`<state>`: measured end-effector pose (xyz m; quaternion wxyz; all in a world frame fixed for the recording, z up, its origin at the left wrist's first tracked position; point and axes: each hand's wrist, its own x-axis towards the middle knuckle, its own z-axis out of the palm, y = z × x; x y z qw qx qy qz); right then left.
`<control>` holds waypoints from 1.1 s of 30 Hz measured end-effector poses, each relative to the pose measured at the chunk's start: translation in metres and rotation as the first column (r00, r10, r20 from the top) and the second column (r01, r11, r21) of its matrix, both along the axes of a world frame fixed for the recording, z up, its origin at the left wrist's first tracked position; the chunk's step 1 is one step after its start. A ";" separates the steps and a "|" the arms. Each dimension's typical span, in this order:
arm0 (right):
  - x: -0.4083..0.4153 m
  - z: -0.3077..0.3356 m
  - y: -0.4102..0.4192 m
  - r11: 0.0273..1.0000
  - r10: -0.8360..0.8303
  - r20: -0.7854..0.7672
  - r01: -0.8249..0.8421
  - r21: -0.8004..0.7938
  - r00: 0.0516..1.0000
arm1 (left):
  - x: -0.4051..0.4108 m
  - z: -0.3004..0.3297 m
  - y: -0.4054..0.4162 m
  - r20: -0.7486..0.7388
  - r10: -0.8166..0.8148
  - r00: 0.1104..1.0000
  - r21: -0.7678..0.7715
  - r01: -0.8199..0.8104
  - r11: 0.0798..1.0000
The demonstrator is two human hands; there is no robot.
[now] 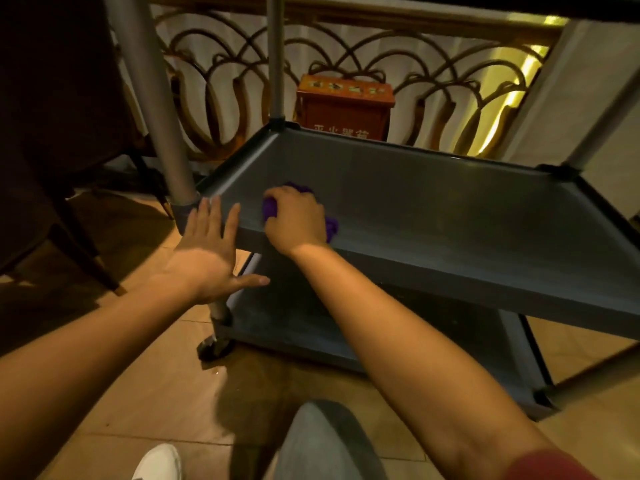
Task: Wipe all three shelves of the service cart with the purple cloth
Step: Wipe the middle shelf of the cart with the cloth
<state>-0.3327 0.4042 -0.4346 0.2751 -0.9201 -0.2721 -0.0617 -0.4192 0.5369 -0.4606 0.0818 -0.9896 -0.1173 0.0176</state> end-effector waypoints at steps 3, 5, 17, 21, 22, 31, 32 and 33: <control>0.000 0.004 -0.019 0.957 0.025 -0.065 -0.005 0.292 0.998 | 0.000 0.004 0.000 -0.015 -0.001 1.000 -0.011 0.001 1.000; -0.004 0.008 -0.036 0.880 -0.003 -0.074 0.037 0.474 0.997 | -0.004 0.003 0.002 0.033 -0.019 0.999 -0.013 0.019 1.000; -0.051 -0.033 -0.108 0.970 -0.009 0.397 -0.088 0.225 0.918 | -0.013 -0.023 0.005 0.237 -0.065 0.969 0.095 0.044 0.995; -0.053 -0.041 -0.105 0.967 0.052 0.477 -0.163 0.194 0.877 | -0.006 -0.026 0.003 0.237 -0.040 0.971 0.071 0.023 0.997; -0.054 -0.044 -0.104 0.974 0.107 0.481 -0.189 0.125 0.870 | -0.004 -0.025 0.001 0.243 -0.041 0.969 0.054 0.029 0.998; -0.056 -0.124 -0.151 0.988 0.147 0.450 -0.114 -0.100 0.881 | -0.045 -0.064 0.019 0.366 -0.348 0.863 0.181 0.301 0.936; -0.056 -0.129 -0.156 0.995 0.103 0.458 -0.090 -0.050 0.883 | -0.047 -0.069 0.019 0.340 -0.398 0.852 0.191 0.352 0.916; -0.058 -0.133 -0.160 0.997 0.061 0.466 -0.072 0.005 0.882 | -0.048 -0.074 0.018 0.316 -0.436 0.843 0.188 0.394 0.899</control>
